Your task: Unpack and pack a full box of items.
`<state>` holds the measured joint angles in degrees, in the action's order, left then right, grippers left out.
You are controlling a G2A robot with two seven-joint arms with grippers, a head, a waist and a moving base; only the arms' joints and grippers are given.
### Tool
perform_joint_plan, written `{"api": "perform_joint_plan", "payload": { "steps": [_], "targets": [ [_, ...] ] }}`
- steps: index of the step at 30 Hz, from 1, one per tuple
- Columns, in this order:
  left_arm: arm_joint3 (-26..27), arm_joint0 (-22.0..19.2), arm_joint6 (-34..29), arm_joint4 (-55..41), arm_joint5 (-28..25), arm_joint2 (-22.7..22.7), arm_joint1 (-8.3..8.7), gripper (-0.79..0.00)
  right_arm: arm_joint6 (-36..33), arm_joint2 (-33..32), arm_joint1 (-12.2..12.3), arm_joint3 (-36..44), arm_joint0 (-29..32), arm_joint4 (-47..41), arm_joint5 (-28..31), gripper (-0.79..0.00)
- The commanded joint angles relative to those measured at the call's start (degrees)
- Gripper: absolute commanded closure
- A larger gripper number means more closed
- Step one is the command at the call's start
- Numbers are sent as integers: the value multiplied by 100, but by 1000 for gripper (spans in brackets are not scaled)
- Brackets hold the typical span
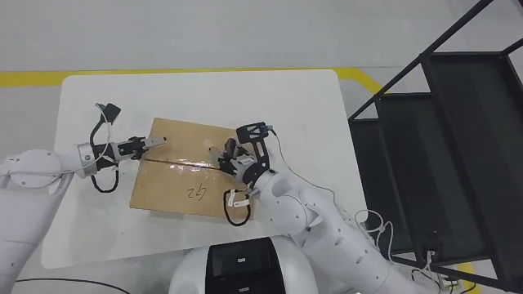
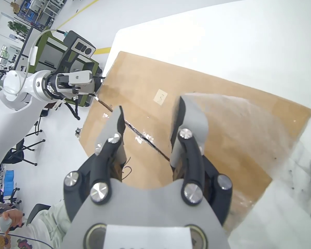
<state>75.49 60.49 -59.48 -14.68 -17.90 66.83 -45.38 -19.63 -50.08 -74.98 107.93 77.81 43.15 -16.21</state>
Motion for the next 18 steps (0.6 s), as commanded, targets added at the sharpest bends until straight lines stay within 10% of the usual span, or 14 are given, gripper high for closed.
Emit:
{"api": "perform_joint_plan", "payload": {
  "steps": [1,18],
  "targets": [
    [32,8,54,41,54,-11,-10,-785,-37,-29,21,153,139,108,-19,0],
    [259,34,335,244,288,-90,-100,-785,-257,414,-138,-327,-188,13,305,0]
  ]
}}
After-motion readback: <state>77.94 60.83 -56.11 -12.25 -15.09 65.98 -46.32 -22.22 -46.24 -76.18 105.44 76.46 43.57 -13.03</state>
